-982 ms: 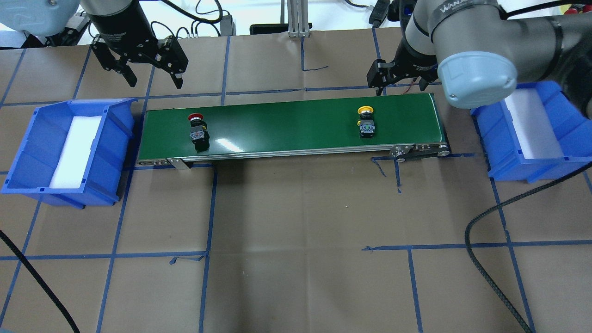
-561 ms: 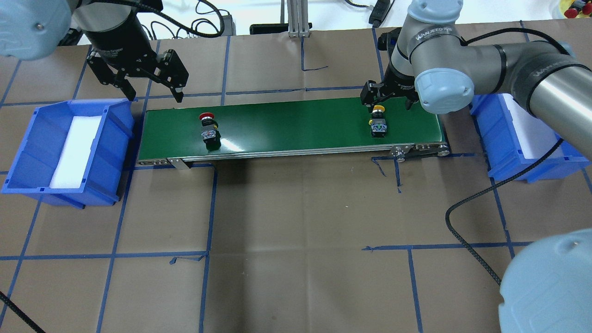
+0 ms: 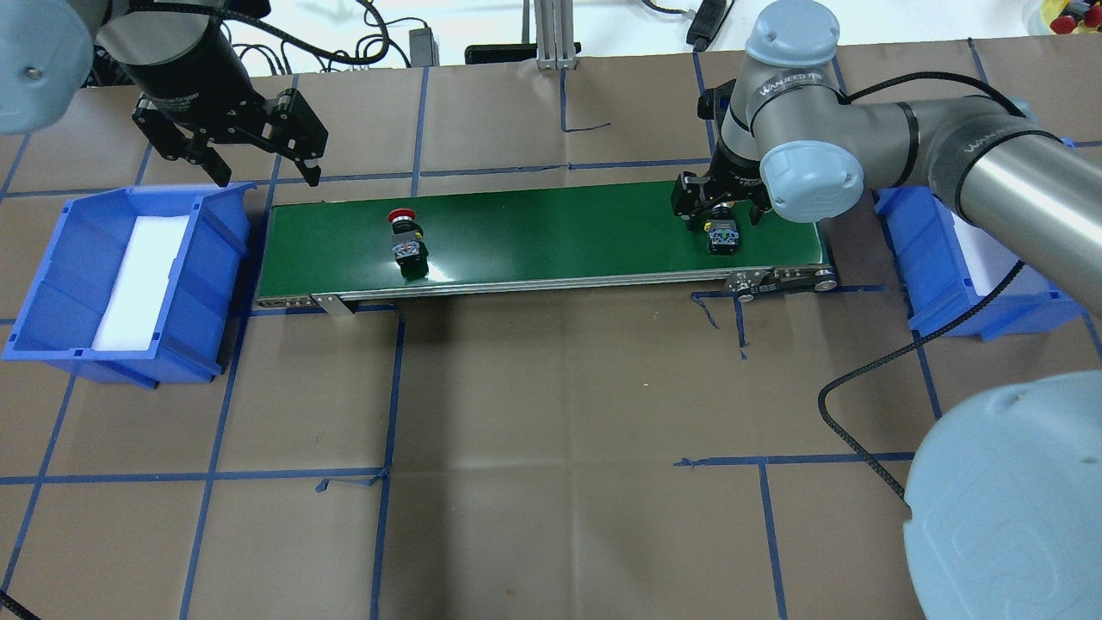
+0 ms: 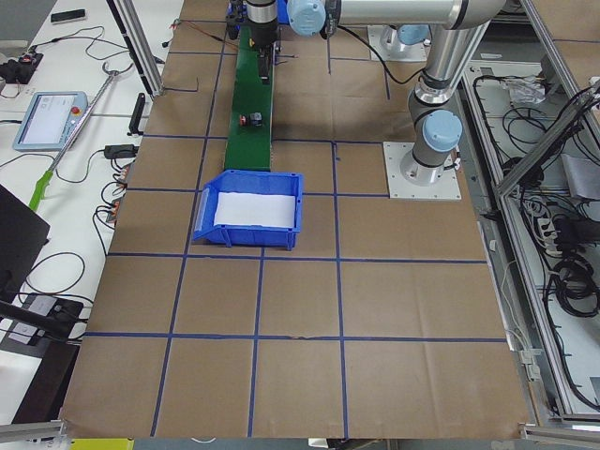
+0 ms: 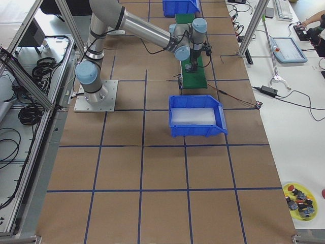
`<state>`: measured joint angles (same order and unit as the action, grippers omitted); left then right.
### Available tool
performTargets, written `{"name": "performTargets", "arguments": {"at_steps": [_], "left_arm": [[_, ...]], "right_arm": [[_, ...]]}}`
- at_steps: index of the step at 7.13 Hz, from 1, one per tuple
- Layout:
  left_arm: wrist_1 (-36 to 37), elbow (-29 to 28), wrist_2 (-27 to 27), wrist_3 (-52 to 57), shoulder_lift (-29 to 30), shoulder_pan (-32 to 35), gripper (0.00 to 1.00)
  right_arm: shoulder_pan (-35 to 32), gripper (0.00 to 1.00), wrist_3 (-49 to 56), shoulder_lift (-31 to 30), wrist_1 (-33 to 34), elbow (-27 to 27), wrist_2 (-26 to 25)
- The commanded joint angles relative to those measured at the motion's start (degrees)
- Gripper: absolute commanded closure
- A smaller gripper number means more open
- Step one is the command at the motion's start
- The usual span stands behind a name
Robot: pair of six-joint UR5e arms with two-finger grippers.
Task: Transport two buttons from left to right
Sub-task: 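Lower the right gripper onto the yellow button at the conveyor end and grasp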
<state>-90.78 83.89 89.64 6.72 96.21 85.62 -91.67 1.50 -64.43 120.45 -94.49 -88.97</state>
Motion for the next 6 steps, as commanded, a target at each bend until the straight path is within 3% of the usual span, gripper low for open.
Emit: {"name": "performTargets", "arguments": {"at_steps": [1,3,4,6], "left_arm": [[-0.01,0.04,-0.52,-0.13,0.03,-0.54,0.00],[-0.01,0.13,-0.52,-0.13,0.55,-0.37,0.01],[0.07,0.56,-0.87,-0.04,0.64,-0.37,0.00],[0.69,0.84,-1.04,0.40,0.99,-0.37,0.00]], "right_arm": [[0.00,0.92,0.26,0.10,-1.78,0.10,0.11],[0.26,0.95,0.52,-0.69,-2.24,1.15,-0.24],[1.05,0.95,0.52,-2.35,-6.07,3.59,-0.16],[7.52,0.93,2.27,-4.56,-22.71,14.36,0.63]]}}
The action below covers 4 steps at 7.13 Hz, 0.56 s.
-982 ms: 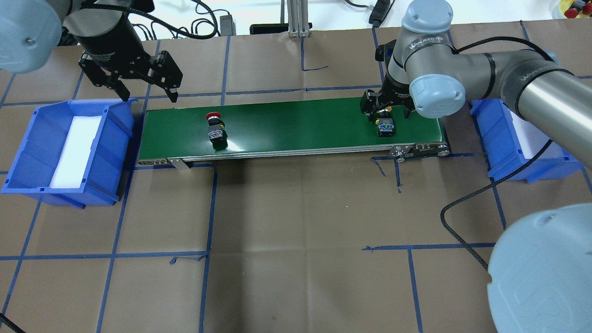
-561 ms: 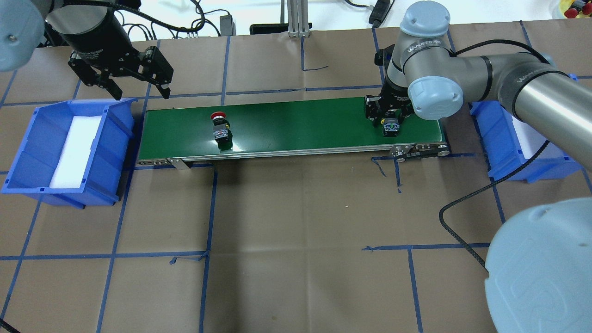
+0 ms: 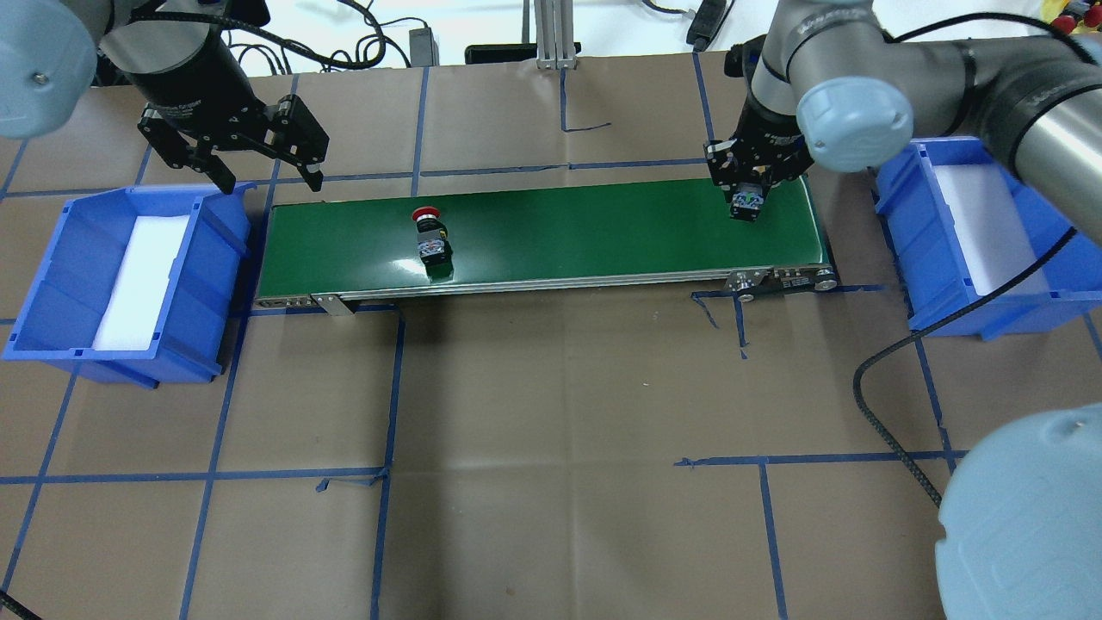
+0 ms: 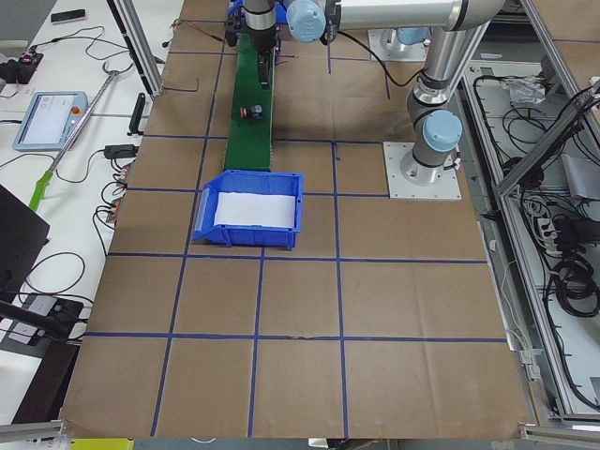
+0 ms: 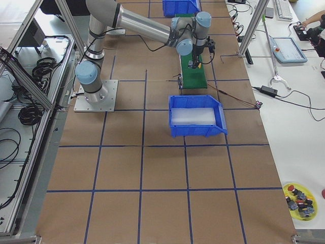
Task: Transport two buttons from left to right
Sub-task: 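Carry the yellow button with the right gripper into the empty bin and release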
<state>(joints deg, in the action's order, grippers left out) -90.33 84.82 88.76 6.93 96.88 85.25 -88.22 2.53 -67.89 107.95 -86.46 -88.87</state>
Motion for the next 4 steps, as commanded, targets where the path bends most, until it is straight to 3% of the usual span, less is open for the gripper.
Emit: {"name": "performTargets", "arguments": {"at_steps": [1,2,4], "left_arm": [[0.24,-0.09,-0.16,0.18,0.24,0.00,0.00],[0.24,-0.09,-0.16,0.27,0.23,0.00,0.00],[0.24,-0.09,-0.08,0.19,0.32,0.00,0.00]], "right_arm": [[9.16,0.93,7.95,-1.11,-15.18,10.22,0.10],[15.30,0.94,18.81,-1.11,-15.66,12.70,0.62],[24.29,0.97,37.80,0.20,-15.32,12.38,-0.16]]}}
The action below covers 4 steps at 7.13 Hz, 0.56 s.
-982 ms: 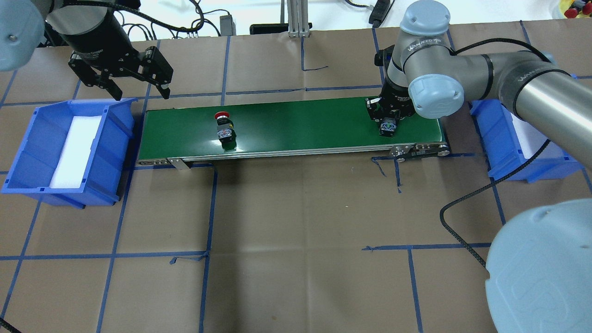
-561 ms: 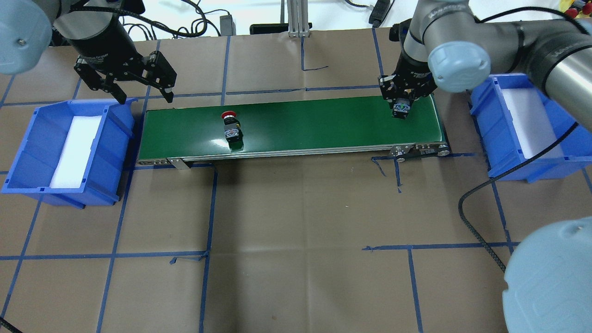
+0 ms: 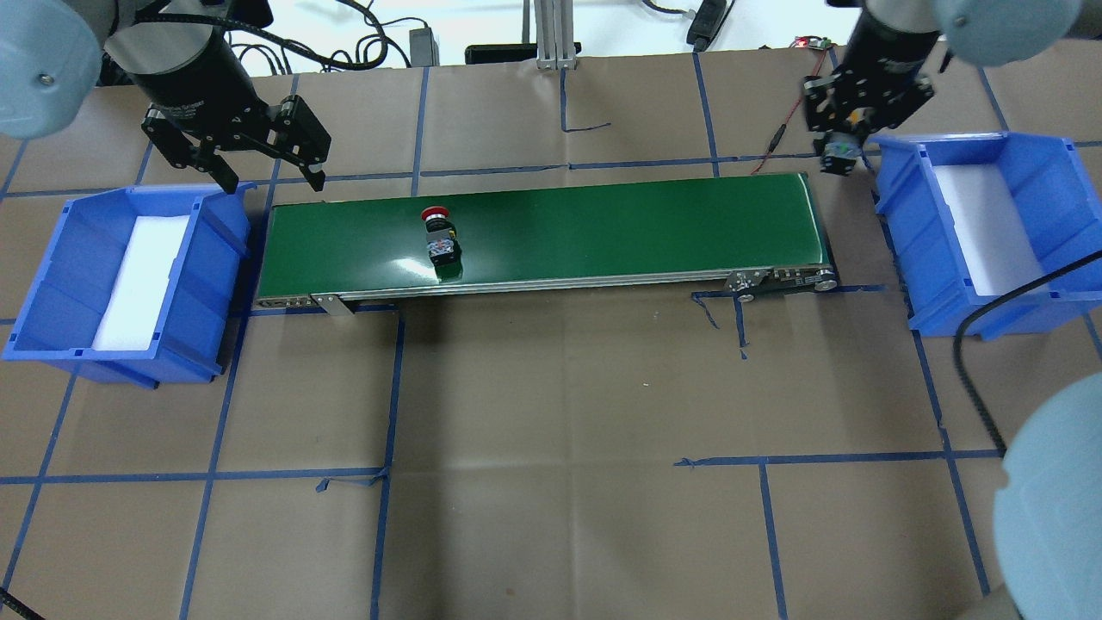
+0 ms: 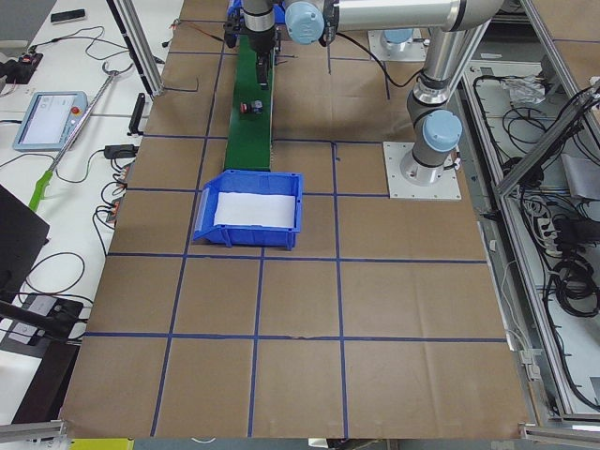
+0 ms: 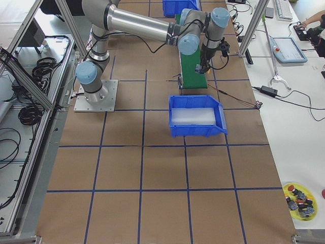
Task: Transport two buttons from left to right
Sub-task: 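Carry the yellow button with the right gripper into the empty bin and release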
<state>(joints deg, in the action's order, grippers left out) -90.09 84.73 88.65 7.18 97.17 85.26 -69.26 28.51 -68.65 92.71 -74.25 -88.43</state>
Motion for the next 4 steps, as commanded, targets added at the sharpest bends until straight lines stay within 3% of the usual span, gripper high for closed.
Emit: {"name": "performTargets", "arguments": {"at_steps": [1,2,4], "left_arm": [[0.00,0.00,0.03,-0.06,-0.05,0.00,0.00],[0.00,0.08,0.03,0.03,-0.23,0.00,0.00],[0.00,0.78,0.03,0.03,-0.58,0.00,0.00]], "right_arm": [[8.23,0.97,14.88,2.20,0.28,-1.40,-0.60],[9.83,0.97,15.95,1.86,0.71,-4.03,-0.52],[11.69,0.97,18.75,0.98,7.97,-10.52,-0.43]]}}
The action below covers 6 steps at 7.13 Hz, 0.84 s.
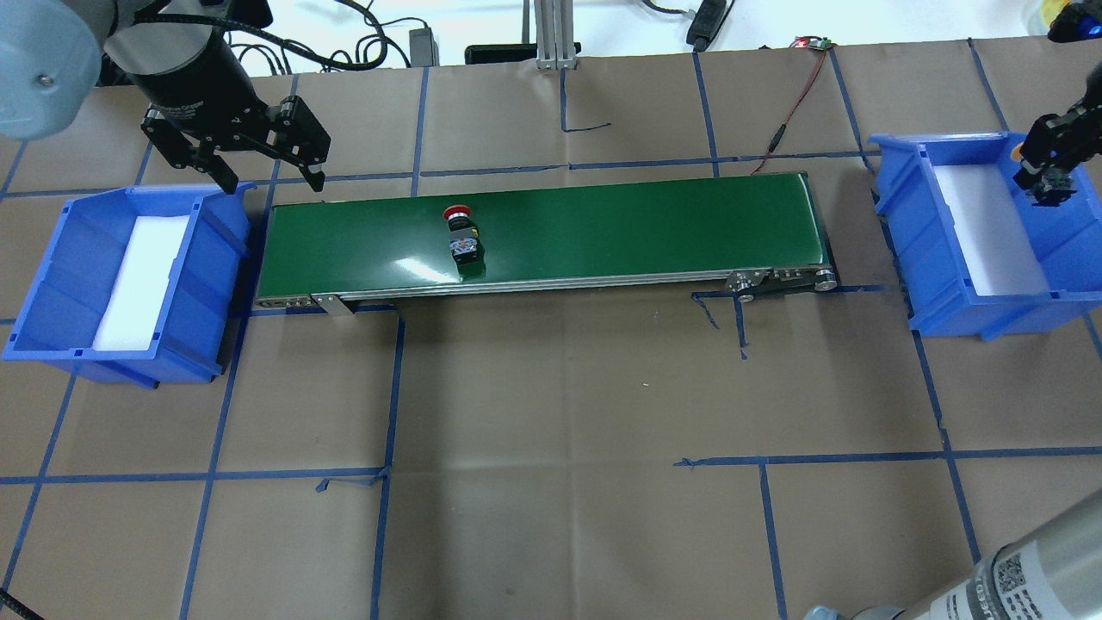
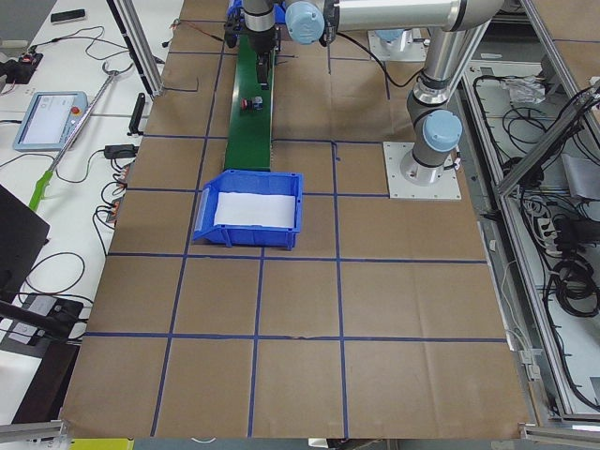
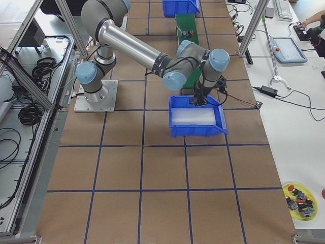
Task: Transport two buttons from left to right
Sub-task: 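Carry the yellow button with the right gripper into the empty bin and release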
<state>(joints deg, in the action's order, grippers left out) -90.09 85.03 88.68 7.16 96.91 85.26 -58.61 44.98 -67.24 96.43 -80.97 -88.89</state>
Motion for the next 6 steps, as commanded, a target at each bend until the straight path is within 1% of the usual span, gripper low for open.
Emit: {"name": "performTargets", "arguments": {"at_steps": [1,2,4,5,6], "left_arm": [[-0.17,1.01,0.17,0.14,-0.58,0.00,0.00],[-0.17,2.06,0.44,0.22,-0.76,0.00,0.00],[-0.09,3.48,0.53,0.48,-1.11,0.00,0.00],[0.00,3.48,0.61,1.10,-1.20,0.00,0.00],[0.00,3.48,0.62,1.19,-1.20,0.00,0.00]], "right_arm": [[1.13,0.97,2.57,-1.05,10.64,-8.19,-0.05],[1.13,0.97,2.57,-2.10,14.88,-12.24,-0.06],[1.57,0.97,2.66,-1.59,19.91,-17.62,0.03],[2.18,0.97,2.83,-0.54,23.94,-19.73,-0.05],[2.19,0.96,2.84,0.17,24.67,-20.27,-0.14]]}}
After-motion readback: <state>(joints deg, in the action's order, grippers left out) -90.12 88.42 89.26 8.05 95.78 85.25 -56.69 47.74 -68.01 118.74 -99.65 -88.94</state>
